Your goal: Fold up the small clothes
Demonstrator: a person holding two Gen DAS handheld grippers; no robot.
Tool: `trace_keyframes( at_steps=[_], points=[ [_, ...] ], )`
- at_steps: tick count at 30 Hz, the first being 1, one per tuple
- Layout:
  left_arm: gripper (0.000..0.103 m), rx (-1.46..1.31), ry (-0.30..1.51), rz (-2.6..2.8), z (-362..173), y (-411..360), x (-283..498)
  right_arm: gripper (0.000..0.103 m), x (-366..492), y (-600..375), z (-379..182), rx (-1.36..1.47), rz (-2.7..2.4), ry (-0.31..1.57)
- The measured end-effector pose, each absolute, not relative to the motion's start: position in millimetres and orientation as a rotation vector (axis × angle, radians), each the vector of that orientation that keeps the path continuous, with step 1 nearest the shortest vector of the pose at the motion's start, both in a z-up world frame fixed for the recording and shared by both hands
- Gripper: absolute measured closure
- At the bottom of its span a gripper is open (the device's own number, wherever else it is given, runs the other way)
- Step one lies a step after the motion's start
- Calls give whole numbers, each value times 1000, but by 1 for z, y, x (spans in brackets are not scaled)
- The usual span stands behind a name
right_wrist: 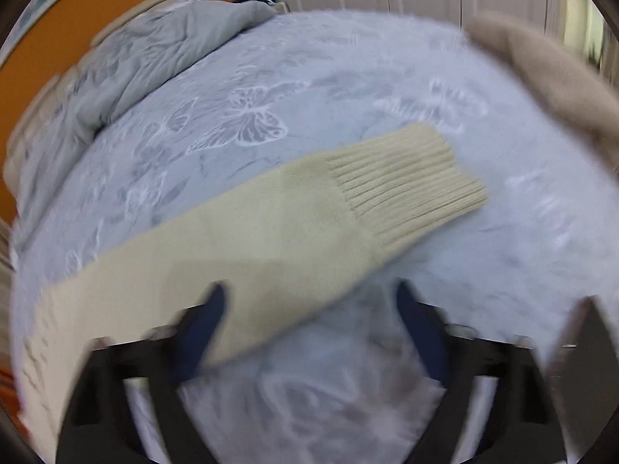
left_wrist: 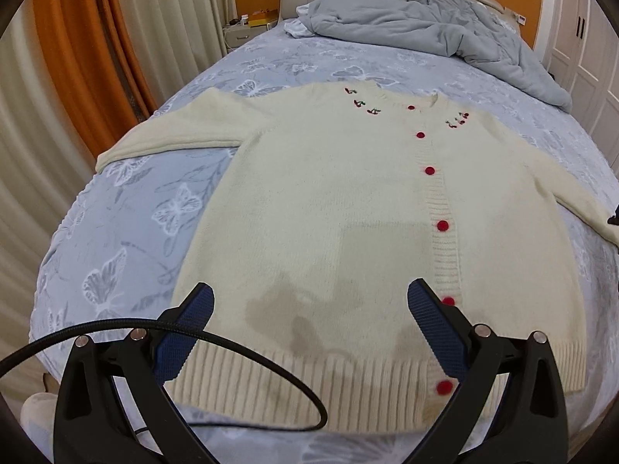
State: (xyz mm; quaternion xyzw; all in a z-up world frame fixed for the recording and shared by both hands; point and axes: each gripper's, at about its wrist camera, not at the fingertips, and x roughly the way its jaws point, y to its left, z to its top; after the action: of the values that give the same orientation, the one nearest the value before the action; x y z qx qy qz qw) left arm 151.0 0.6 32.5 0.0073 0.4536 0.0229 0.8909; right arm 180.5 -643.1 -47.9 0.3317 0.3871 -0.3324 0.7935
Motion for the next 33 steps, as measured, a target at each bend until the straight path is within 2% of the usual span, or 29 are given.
trace_keyframes(
  at_steps=[1,2,3,4,7,12,15,18,20,21,23,26,28,31,33],
  points=[
    [5,15,949,44,30,-1,153,66,182,-648,-54,760,-713,828],
    [5,15,963,45,27,-1,157,71,181,-650,-55,779,-724,809],
    [5,10,969,41,25,-2,158,88,181,-647,-54,790,-725,785],
    [5,6,971,37,24,-1,160,93,183,-647,-53,801,-713,772],
    [5,2,963,36,24,0,164,94,188,-632,-19,789,-634,644],
    [5,-71,940,22,34,10,172,94,224,-547,68,658,-308,494],
    [5,-154,919,12,45,19,179,94,264,-431,113,501,4,492],
    [5,-227,882,-1,59,26,189,92,295,-328,108,405,229,568],
    [5,-264,849,-16,68,29,201,83,316,-256,80,319,357,681],
    [5,-278,844,-21,71,30,208,76,326,-224,59,264,393,757],
    [5,-313,837,-48,73,31,224,76,327,-199,35,193,382,808],
    [5,-342,874,-81,63,31,260,71,310,-221,16,246,325,836],
    [5,-361,917,-109,49,28,288,60,290,-254,13,295,267,836],
    [5,-403,999,-98,20,23,327,56,270,-314,1,365,129,852],
    [5,-500,1042,-94,-1,24,346,55,274,-361,-14,523,78,884]
  ],
)
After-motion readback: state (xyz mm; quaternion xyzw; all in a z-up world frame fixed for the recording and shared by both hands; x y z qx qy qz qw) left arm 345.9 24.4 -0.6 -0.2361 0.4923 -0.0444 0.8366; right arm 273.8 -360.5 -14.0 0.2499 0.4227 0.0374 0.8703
